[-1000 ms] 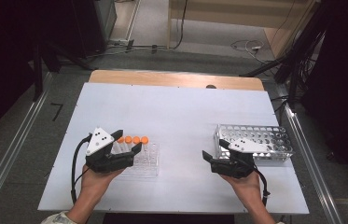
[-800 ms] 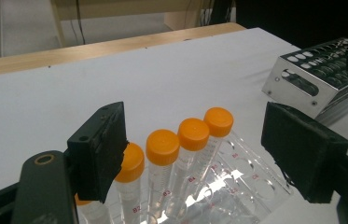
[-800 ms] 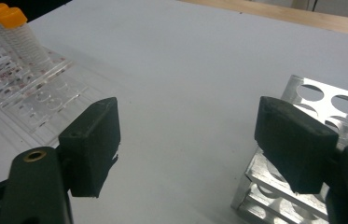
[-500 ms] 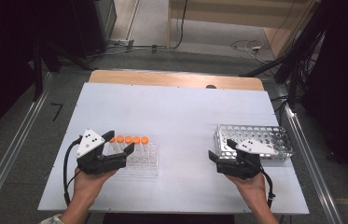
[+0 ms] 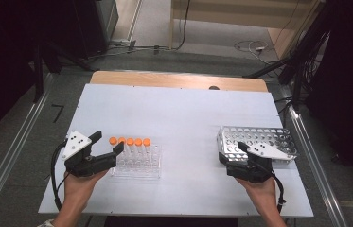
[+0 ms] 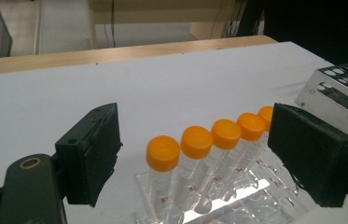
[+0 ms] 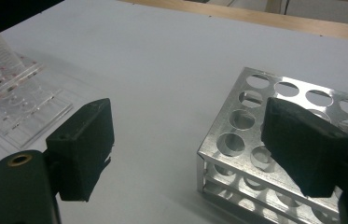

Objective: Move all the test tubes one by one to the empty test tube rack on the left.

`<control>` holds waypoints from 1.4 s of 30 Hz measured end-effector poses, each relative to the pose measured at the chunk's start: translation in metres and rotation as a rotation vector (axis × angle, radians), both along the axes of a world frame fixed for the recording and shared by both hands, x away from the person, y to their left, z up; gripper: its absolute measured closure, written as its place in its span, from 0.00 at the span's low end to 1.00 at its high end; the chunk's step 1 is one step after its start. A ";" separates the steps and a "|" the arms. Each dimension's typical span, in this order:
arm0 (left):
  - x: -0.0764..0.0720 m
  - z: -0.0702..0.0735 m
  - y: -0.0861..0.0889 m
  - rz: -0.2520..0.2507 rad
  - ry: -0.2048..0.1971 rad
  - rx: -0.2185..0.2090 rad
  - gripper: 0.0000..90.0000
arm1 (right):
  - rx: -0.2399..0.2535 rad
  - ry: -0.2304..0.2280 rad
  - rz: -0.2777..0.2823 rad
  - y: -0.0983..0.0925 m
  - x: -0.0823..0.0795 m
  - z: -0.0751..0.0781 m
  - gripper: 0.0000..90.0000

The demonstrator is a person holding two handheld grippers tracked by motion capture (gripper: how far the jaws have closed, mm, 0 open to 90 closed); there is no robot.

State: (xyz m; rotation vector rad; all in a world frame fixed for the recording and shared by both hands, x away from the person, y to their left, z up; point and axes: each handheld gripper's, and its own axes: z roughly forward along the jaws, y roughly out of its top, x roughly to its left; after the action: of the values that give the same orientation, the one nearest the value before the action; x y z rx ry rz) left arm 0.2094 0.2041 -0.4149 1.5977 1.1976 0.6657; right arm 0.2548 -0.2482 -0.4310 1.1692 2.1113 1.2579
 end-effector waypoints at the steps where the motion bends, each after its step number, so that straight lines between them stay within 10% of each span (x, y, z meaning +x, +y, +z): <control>1: 0.000 0.000 0.002 0.006 0.000 0.001 0.20 | 0.000 0.000 -0.001 -0.001 0.000 0.000 0.18; 42: -0.016 -0.027 0.024 0.085 0.027 0.037 0.20 | -0.032 -0.011 -0.108 -0.040 -0.010 -0.006 0.18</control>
State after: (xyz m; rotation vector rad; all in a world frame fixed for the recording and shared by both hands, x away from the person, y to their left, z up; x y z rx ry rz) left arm 0.1935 0.2284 -0.4418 1.5982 1.2855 0.7263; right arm 0.2450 -0.2886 -0.4366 1.2416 2.0243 1.1759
